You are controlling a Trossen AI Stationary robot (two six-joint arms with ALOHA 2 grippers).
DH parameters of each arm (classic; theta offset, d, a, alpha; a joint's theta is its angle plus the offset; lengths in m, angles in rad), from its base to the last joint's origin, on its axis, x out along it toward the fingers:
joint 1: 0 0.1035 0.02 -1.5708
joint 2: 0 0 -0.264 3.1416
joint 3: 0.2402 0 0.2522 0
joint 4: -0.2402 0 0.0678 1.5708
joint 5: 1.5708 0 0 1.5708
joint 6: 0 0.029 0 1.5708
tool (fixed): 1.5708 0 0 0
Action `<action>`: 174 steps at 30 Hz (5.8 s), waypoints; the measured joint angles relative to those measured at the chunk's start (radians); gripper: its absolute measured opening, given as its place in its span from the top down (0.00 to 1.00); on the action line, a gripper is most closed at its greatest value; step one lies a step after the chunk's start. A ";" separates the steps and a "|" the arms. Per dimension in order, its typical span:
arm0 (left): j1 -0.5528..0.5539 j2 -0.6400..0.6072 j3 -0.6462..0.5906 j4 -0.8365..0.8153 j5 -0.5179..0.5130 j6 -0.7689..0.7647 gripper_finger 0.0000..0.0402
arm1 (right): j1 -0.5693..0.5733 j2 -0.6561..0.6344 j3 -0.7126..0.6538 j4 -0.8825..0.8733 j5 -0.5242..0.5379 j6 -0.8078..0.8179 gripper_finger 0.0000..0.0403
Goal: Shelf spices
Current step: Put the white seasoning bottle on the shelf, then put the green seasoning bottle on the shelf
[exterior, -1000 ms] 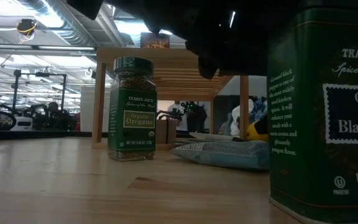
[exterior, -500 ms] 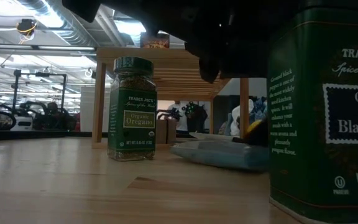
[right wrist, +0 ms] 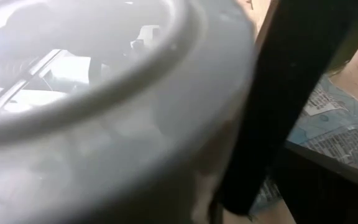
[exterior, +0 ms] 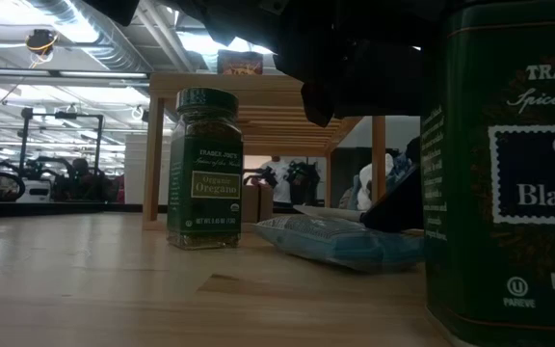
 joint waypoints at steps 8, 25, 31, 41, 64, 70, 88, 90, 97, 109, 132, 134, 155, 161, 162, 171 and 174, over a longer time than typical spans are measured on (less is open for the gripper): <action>0.001 0.000 0.000 0.003 -0.009 0.001 0.49 | -0.001 0.002 0.000 0.014 0.012 0.001 0.06; -0.009 0.000 0.002 -0.004 -0.027 0.045 0.54 | -0.001 -0.002 0.001 0.019 0.027 -0.001 0.06; -0.008 -0.002 0.008 -0.034 -0.051 0.054 0.54 | -0.002 -0.070 -0.043 -0.020 0.042 0.001 0.06; -0.013 -0.004 0.007 -0.043 -0.096 0.076 0.54 | 0.044 -0.127 -0.082 0.001 0.137 0.000 0.06; -0.030 -0.028 0.001 -0.087 -0.128 0.081 0.55 | 0.227 -0.448 -0.083 -0.465 0.459 0.028 0.06; -0.028 -0.104 -0.001 -0.086 -0.135 0.134 0.55 | 0.352 -0.511 -0.084 -0.568 0.673 0.089 0.06; 0.128 -0.442 0.001 -0.218 -0.160 0.269 0.55 | 0.405 -0.460 -0.084 -0.662 0.755 0.263 0.06; 0.167 -0.483 0.002 -0.253 -0.160 0.265 0.55 | 0.405 -0.442 -0.084 -0.663 0.757 0.277 0.06; 0.325 -0.577 0.002 -0.395 -0.160 0.256 0.55 | 0.405 -0.408 -0.084 -0.662 0.760 0.320 0.06; 0.535 -0.617 0.002 -0.696 -0.100 0.122 0.55 | 0.405 -0.407 -0.084 -0.661 0.776 0.319 0.06; 0.589 -0.616 0.002 -0.731 0.028 0.130 0.54 | 0.405 -0.407 -0.084 -0.661 0.775 0.318 0.06; 0.589 -0.616 0.002 -0.730 0.023 0.125 0.47 | 0.405 -0.407 -0.084 -0.661 0.775 0.318 0.06; 0.574 -0.641 0.009 -0.544 -0.023 0.180 0.24 | 0.405 -0.407 -0.084 -0.661 0.755 0.318 0.06; 0.481 -0.719 0.055 -0.639 -0.086 0.219 0.23 | 0.405 -0.408 -0.084 -0.661 0.747 0.318 0.06; 0.455 -0.736 0.057 -0.665 -0.109 0.225 0.23 | 0.405 -0.408 -0.084 -0.660 0.745 0.318 0.06; 0.116 -0.817 0.058 -1.056 -0.331 -0.011 0.23 | 0.405 -0.408 -0.084 -0.639 0.730 0.320 0.06; 0.000 -0.800 0.058 -1.198 -0.348 -0.224 0.23 | 0.405 -0.408 -0.084 -0.623 0.730 0.319 0.06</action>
